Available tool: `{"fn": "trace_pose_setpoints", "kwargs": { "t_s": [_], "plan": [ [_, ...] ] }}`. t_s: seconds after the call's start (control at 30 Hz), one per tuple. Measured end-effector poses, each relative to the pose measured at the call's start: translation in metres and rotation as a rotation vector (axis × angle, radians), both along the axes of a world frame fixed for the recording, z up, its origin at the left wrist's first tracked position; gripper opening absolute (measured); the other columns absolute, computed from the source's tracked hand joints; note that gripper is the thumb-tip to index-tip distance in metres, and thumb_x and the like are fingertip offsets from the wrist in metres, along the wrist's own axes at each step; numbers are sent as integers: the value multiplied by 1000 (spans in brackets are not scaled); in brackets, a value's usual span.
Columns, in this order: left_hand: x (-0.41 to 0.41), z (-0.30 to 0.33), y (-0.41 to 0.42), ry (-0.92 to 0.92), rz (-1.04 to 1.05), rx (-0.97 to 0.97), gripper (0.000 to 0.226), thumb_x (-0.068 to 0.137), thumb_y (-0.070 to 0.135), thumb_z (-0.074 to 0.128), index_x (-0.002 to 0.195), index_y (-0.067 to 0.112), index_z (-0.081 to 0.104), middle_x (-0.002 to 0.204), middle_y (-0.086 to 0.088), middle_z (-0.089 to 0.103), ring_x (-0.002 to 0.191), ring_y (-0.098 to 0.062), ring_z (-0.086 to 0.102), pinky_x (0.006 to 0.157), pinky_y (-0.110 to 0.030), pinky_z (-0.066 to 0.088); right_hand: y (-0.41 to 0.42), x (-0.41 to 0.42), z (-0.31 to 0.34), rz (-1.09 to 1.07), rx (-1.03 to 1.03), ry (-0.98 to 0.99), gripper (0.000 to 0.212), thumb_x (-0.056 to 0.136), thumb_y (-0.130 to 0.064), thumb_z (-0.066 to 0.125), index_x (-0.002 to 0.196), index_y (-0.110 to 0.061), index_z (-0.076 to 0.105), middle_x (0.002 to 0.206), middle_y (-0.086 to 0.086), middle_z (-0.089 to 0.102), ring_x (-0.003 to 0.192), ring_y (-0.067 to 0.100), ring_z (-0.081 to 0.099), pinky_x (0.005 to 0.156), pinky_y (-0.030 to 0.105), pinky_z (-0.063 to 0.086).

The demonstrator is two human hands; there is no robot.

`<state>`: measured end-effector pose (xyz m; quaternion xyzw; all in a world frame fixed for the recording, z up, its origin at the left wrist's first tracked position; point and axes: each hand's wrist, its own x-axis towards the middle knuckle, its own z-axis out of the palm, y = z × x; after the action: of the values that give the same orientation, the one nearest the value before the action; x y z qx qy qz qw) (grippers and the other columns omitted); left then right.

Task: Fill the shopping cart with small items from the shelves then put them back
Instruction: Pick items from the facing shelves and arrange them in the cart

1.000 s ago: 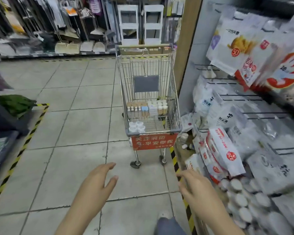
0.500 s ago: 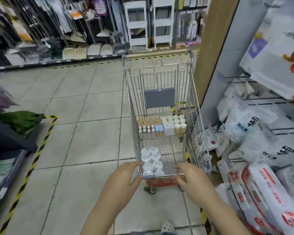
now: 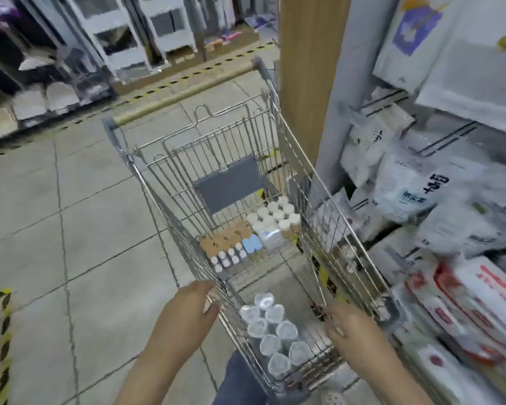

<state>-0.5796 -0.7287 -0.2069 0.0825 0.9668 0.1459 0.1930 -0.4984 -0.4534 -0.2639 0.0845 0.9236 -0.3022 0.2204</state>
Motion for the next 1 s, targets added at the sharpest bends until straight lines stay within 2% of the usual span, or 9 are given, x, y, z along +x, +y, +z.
{"fn": "trace_pose_setpoints", "kwargs": {
  "t_s": [0.1,0.23,0.33,0.43,0.5,0.6,0.7,0.83,1.0],
  "plan": [
    [-66,-14,0,-69,-153,36,38,99,31,44,137,24,46,134,8,51,122,-9,47,92,-17,35,-14,-24,-25,-184,-40,-107,26,96,-24,50,121,-24,57,120,-6,62,103,10,60,88,23,45],
    [-139,-63,9,-229,-316,4,33,98,26,45,129,15,51,128,-1,56,114,-15,53,92,-24,41,-40,-62,-72,-325,-124,-233,16,96,-25,51,107,-21,62,111,-2,62,106,16,59,87,26,45],
    [-186,-108,24,-279,-345,15,33,97,28,48,129,19,54,124,3,59,112,-14,55,83,-20,38,-60,-99,-107,-387,-250,-284,10,96,-24,51,91,-32,54,85,-12,58,88,11,59,72,20,43],
    [-224,-155,39,-330,-293,-14,32,97,27,47,127,22,56,118,4,63,101,-11,57,71,-21,41,-73,-137,-146,-584,-384,-343,18,94,-14,54,83,-28,56,81,-11,60,76,4,56,69,14,44],
    [-245,-191,46,-372,-285,-28,43,96,30,41,137,20,45,123,4,62,104,-11,58,81,-26,48,-77,-167,-175,-686,-410,-346,20,93,-16,53,78,-29,53,79,-10,58,73,5,54,69,14,44],
    [-263,-222,59,-385,-310,-57,52,91,39,26,140,22,32,135,3,52,120,-17,50,99,-31,40,-87,-212,-217,-847,-491,-369,9,94,-28,54,88,-20,54,88,0,58,78,15,55,63,23,44],
    [-273,-233,70,-334,-364,-101,37,98,28,37,134,21,44,134,3,47,114,-18,51,75,-22,31,-91,-248,-256,-929,-550,-354,30,92,-40,57,104,-13,53,86,2,56,74,15,54,65,25,39],
    [-280,-246,76,-327,-363,-114,33,100,27,37,131,21,46,133,4,45,101,-11,50,57,-14,28,-92,-288,-293,-1190,-622,-329,62,88,-44,63,130,-1,48,127,15,57,115,29,55,84,28,42],
    [-289,-258,77,-305,-249,-60,22,101,23,33,110,19,52,82,12,46,68,1,47,47,-11,29,-95,-317,-321,-1397,-644,-266,70,75,-49,75,123,-1,54,120,12,61,110,30,60,84,33,47]
  ]
}}
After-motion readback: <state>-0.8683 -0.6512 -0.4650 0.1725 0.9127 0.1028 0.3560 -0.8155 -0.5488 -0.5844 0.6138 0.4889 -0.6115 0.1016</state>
